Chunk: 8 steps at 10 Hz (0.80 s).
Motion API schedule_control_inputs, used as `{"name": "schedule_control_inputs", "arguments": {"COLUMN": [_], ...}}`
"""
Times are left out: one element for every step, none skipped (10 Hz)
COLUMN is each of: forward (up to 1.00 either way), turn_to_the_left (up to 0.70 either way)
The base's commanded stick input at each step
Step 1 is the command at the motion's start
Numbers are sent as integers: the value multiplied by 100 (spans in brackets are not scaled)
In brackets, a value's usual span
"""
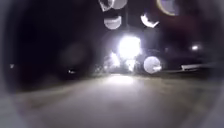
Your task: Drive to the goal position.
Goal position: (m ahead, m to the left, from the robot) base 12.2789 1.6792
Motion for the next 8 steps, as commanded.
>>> {"name": "schedule_control_inputs", "arguments": {"forward": [100,100,100,100,100,100,100,100], "turn_to_the_left": [0,4,0,0,0,0,0,0]}}
